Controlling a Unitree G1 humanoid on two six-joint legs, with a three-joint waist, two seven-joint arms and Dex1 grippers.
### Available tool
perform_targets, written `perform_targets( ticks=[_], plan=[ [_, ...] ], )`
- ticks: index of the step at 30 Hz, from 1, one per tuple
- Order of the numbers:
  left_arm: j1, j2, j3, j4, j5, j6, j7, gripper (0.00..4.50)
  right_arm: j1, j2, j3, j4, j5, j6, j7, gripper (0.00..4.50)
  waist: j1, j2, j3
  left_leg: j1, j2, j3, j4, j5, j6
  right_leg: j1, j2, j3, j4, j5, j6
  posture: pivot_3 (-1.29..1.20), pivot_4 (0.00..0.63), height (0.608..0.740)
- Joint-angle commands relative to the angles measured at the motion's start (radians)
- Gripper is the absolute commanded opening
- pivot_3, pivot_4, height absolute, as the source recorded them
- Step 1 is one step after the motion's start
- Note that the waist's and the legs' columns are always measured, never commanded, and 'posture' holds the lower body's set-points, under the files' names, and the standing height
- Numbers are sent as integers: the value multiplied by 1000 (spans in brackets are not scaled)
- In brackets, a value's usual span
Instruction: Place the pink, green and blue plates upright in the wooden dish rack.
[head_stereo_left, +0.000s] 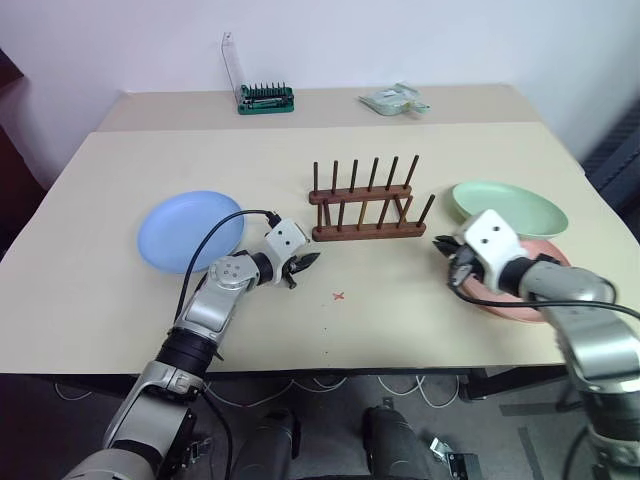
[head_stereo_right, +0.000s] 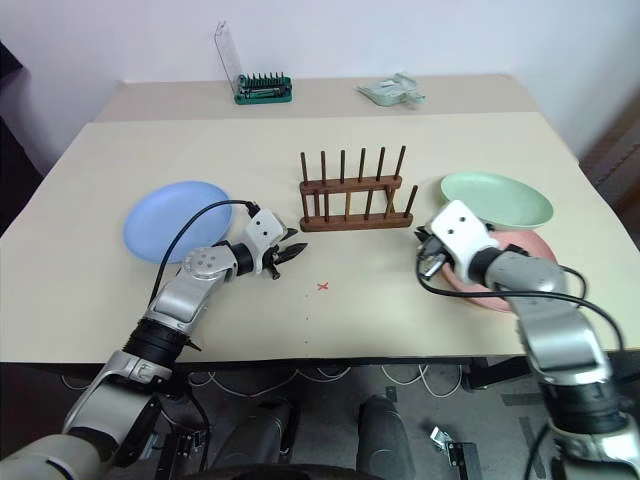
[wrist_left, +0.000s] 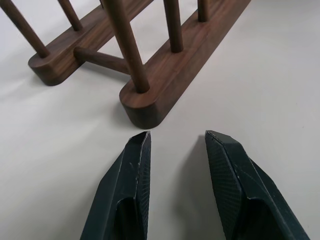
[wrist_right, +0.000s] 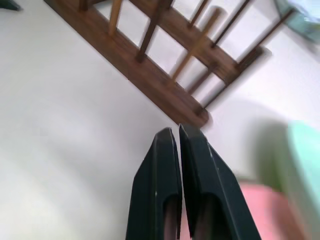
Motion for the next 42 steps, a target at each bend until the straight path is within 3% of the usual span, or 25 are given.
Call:
perform_targets(
  ticks=[1, 6, 17, 24, 25, 29, 38, 40, 42],
  plan=[
    [21, 9, 6, -62, -27, 2, -54, 1677, 116, -92, -143, -87, 71, 79, 100, 1034, 4, 0, 0, 0, 0, 0, 0, 0, 0, 0, 0, 0, 0, 0, 0, 0, 150, 740],
    [71, 30, -34, -244, -156, 44, -270, 1677, 266, -124, -177, -107, 42, 103, 79, 3524, 2, 0, 0, -1, 0, 1, 1, -1, 1, 0, -1, 0, -2, 0, 0, 0, 150, 740],
    [83, 8, -58, -304, -182, 102, -309, 1677, 311, -77, -120, -92, 50, 138, 37, 3524, 6, 0, 0, -1, 0, 1, 1, -1, 1, 1, -1, 0, -2, 0, 0, 0, 150, 740],
    [95, 7, -33, -327, -230, 126, -327, 1677, 314, -86, -131, -84, 66, 146, 48, 169, 5, 0, 0, -1, 0, 1, 1, -1, 1, 1, -1, 0, -2, 0, 0, 0, 150, 740],
    [96, 1, -28, -326, -235, 125, -321, 1677, 316, -89, -134, -84, 65, 143, 50, 24, 5, 0, 0, -1, 0, 1, 1, -1, 1, 1, -1, 0, -2, 0, 0, 0, 150, 740],
    [102, -2, -26, -332, -252, 127, -323, 1677, 336, -105, -161, -122, 87, 153, 83, 24, 8, 0, 0, -1, 0, 1, 1, -1, 1, 1, -1, 0, -2, 0, 0, 0, 150, 740],
    [110, 14, -16, -326, -256, 104, -330, 1677, 457, -145, -362, -346, 329, 215, 286, 24, 16, 0, 0, -1, 0, 1, 1, -1, 1, 1, 0, 0, -3, 0, 0, 0, 150, 740],
    [106, 22, -8, -313, -252, 95, -330, 1677, 388, -141, -429, -381, 447, 249, 287, 24, 19, 0, 0, -1, 0, 1, 1, -1, 1, 1, -1, 0, -3, 0, 0, 0, 150, 740],
    [100, 31, 1, -303, -253, 90, -330, 1677, 224, -140, -474, -349, 550, 292, 213, 24, 12, 0, 0, -1, 1, 2, 1, -1, 1, 1, 0, 0, -4, 0, 0, 0, 150, 740]
  ],
)
